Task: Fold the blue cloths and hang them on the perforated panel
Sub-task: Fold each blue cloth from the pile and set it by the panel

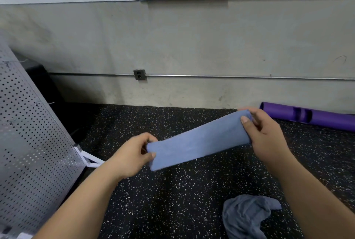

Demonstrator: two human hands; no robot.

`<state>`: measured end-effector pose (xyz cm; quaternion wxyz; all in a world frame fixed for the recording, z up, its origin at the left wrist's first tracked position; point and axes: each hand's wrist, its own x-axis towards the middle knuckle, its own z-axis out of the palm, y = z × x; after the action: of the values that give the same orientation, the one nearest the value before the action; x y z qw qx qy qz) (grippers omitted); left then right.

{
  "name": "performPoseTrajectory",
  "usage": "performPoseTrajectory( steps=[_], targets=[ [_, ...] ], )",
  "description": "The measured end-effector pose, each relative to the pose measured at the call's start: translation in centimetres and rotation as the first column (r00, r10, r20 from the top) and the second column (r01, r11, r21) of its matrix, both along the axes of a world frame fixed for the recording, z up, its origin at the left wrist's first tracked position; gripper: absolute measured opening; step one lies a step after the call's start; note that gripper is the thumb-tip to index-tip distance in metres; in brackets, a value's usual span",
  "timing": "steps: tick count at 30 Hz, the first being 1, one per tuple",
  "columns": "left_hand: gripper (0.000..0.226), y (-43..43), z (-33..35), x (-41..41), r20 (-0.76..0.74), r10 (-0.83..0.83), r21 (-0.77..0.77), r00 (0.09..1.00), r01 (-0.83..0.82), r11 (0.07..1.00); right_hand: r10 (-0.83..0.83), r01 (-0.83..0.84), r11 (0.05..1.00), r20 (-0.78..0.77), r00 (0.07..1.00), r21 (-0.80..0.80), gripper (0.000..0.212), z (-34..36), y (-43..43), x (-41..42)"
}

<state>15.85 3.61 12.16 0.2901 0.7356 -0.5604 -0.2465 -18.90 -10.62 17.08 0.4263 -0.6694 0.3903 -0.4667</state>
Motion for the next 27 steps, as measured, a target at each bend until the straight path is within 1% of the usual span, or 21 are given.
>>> performPoseTrajectory(
  steps=[1, 3, 4, 5, 6, 7, 8, 10, 12, 15, 19, 22, 24, 27],
  targets=[
    [0.038, 0.0, -0.4, -0.3, 0.047, -0.035, 0.071, 0.998, 0.031, 0.997, 0.040, -0.042, 0.997, -0.035, 0.999, -0.059, 0.025, 0.4, 0.3, 0.4],
    [0.039, 0.0, -0.8, -1.7, 0.154, -0.135, 0.188, 0.979, 0.106, 0.977, 0.089, -0.118, 0.977, -0.165, 0.982, -0.178, 0.027, 1.0, 1.1, 1.2],
    [0.039, -0.1, -0.9, -2.6, 0.181, -0.186, 0.199, 0.966, 0.149, 0.969, 0.099, -0.150, 0.963, -0.223, 0.970, -0.224, 0.029, 1.3, 1.5, 1.7],
    [0.044, -0.3, -0.8, -3.7, 0.164, -0.230, 0.166, 0.959, 0.204, 0.965, 0.117, -0.186, 0.951, -0.268, 0.956, -0.248, 0.030, 1.5, 1.9, 2.3],
    [0.055, -0.5, -0.6, -4.9, 0.086, -0.266, 0.094, 0.960, 0.258, 0.961, 0.146, -0.227, 0.942, -0.308, 0.940, -0.247, 0.031, 1.6, 2.3, 2.8],
    [0.065, -0.9, -0.2, -6.3, -0.027, -0.289, -0.002, 0.957, 0.289, 0.957, 0.181, -0.272, 0.933, -0.347, 0.920, -0.236, 0.032, 1.7, 2.7, 3.4],
    [0.071, -1.2, 0.2, -7.5, -0.143, -0.298, -0.101, 0.944, 0.286, 0.953, 0.214, -0.316, 0.922, -0.385, 0.898, -0.224, 0.032, 1.8, 3.1, 3.9],
    [0.066, -1.8, 1.3, -9.6, -0.309, -0.311, -0.243, 0.899, 0.242, 0.939, 0.263, -0.371, 0.908, -0.422, 0.868, -0.197, 0.031, 1.6, 3.4, 4.6],
    [0.056, -2.2, 1.8, -11.0, -0.390, -0.317, -0.300, 0.864, 0.207, 0.931, 0.277, -0.368, 0.912, -0.391, 0.878, -0.181, 0.029, 1.6, 3.4, 4.8],
    [0.046, -2.6, 1.4, -11.6, -0.476, -0.326, -0.282, 0.817, 0.209, 0.936, 0.258, -0.324, 0.928, -0.311, 0.915, -0.185, 0.026, 1.7, 3.2, 4.6],
    [0.033, -3.0, 0.7, -11.7, -0.495, -0.323, -0.213, 0.807, 0.248, 0.945, 0.169, -0.187, 0.973, -0.134, 0.977, -0.137, 0.021, 1.6, 2.6, 3.9],
    [0.022, -2.9, 0.1, -11.6, -0.481, -0.367, -0.131, 0.796, 0.349, 0.928, 0.048, -0.053, 0.987, -0.039, 0.998, -0.151, 0.016, 2.0, 1.7, 3.3],
    [0.022, -2.7, 0.0, -11.8, -0.520, -0.383, -0.105, 0.763, 0.388, 0.915, -0.005, 0.007, 0.993, 0.017, 1.000, -0.119, 0.013, 2.1, 1.2, 2.9],
    [0.033, -2.6, 0.2, -12.0, -0.628, -0.361, -0.117, 0.690, 0.375, 0.920, -0.028, 0.029, 1.000, 0.098, 0.995, -0.010, 0.006, 1.9, 1.0, 3.1]
  ],
)
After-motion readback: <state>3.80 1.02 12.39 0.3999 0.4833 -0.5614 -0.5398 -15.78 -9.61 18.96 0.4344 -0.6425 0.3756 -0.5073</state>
